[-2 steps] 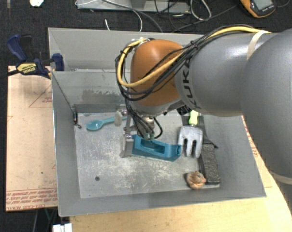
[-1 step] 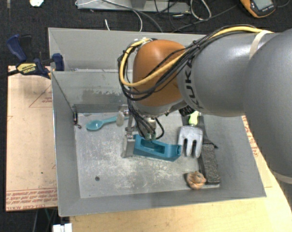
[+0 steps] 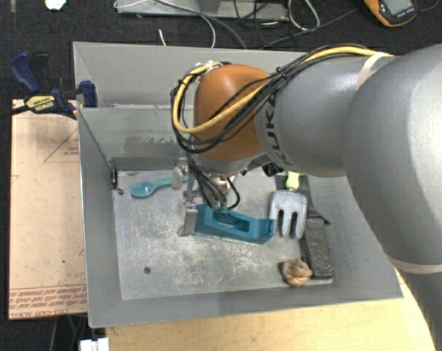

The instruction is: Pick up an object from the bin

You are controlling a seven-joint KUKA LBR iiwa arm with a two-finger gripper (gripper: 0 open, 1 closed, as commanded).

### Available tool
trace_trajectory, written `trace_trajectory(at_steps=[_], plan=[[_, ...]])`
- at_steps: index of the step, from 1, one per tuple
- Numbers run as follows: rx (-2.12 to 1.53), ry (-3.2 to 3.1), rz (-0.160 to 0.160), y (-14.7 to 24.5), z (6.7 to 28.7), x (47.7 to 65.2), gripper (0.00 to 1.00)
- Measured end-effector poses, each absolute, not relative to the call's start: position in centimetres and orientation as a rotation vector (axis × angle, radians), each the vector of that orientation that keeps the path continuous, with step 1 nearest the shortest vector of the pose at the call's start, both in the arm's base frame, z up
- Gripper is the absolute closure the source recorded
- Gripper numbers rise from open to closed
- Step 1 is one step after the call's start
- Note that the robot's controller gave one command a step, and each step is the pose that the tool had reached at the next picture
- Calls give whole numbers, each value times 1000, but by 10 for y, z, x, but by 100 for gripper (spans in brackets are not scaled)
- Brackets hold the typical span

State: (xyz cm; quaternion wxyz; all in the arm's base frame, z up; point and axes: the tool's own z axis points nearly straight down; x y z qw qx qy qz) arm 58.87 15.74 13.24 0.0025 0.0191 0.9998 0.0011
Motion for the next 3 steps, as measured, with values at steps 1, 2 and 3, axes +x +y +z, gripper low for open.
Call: trace_trajectory(at_steps=[1, 2, 3], plan=[[-303, 3127, 3, 145, 126, 585, 0], [-29, 3139, 6, 122, 116, 589, 0], [-95, 3140, 6, 96, 129, 576, 0]])
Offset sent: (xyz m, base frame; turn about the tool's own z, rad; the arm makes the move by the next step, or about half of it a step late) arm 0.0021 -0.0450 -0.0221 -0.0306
